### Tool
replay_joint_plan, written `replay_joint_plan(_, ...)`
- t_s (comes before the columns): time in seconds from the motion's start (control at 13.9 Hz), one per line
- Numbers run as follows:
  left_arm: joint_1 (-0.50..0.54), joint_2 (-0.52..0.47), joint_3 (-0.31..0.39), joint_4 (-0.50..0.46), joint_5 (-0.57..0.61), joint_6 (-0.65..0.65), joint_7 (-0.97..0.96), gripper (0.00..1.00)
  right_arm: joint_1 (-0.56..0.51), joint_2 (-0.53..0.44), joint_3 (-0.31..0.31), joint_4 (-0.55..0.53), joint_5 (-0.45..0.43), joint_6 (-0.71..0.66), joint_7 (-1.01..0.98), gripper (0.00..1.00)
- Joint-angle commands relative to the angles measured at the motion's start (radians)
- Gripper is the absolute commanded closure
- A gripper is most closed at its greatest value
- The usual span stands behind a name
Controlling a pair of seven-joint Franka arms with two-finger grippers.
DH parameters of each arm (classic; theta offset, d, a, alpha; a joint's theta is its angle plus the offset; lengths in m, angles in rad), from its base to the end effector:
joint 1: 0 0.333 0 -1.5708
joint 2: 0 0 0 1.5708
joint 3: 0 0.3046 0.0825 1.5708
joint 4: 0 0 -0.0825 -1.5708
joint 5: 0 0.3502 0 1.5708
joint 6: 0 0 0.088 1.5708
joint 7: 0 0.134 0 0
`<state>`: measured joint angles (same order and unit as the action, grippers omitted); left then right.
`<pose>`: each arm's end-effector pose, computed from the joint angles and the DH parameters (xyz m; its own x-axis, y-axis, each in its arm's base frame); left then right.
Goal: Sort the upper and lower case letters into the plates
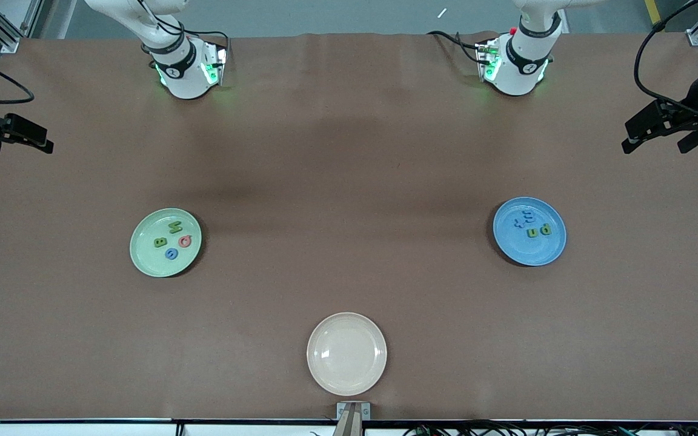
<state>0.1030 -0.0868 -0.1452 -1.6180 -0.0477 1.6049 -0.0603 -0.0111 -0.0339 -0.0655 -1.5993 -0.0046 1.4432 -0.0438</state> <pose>0.4995 -0.0306 0.6123 0.9973 0.0194 0.0705 0.0167 -0.9991 0.0394 0.4914 -0.0389 0.5808 0.9920 -0.0325 -0.1220 -0.0331 -0.9994 -0.0030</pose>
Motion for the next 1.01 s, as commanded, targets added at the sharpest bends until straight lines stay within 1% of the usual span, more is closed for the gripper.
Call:
replay_joint_plan(0.0, 0.006, 0.010, -0.002, 0.026, -0.004, -0.023, -0.010, 0.00, -0.018, -0.067, 0.010, -0.088, 0.014, 0.038, 0.004, 0.00)
replay_joint_plan(0.14, 0.006, 0.012, -0.002, 0.026, -0.004, -0.023, -0.010, 0.00, -0.016, -0.095, 0.010, -0.119, 0.014, 0.054, 0.004, 0.00)
replay_joint_plan(0.43, 0.000, 0.013, -0.001, 0.026, -0.004, -0.023, -0.009, 0.00, -0.016, -0.109, 0.010, -0.120, 0.014, 0.042, 0.004, 0.00)
replay_joint_plan(0.5, -0.021, 0.012, 0.002, 0.026, 0.000, -0.023, -0.012, 0.00, -0.016, -0.115, 0.010, -0.120, 0.014, 0.042, 0.004, 0.00)
replay_joint_plan(0.58, -0.047, 0.012, 0.018, 0.026, 0.002, -0.023, -0.013, 0.00, -0.018, -0.115, 0.010, -0.119, 0.014, 0.042, 0.004, 0.00)
replay_joint_plan(0.65, -0.080, 0.012, 0.054, 0.026, 0.000, -0.023, -0.013, 0.00, -0.018, -0.115, 0.007, -0.117, 0.014, 0.042, 0.004, 0.00)
replay_joint_plan(0.79, -0.162, 0.010, 0.157, 0.027, -0.003, -0.023, -0.007, 0.00, -0.018, -0.115, 0.007, -0.111, 0.015, 0.049, 0.004, 0.00)
replay_joint_plan(0.86, -0.189, 0.010, 0.186, 0.027, -0.003, -0.023, -0.007, 0.00, -0.016, -0.115, 0.009, -0.110, 0.015, 0.054, 0.005, 0.00)
replay_joint_plan(0.94, -0.187, 0.010, 0.187, 0.027, -0.003, -0.023, -0.007, 0.00, -0.016, -0.115, 0.009, -0.108, 0.015, 0.055, 0.004, 0.00)
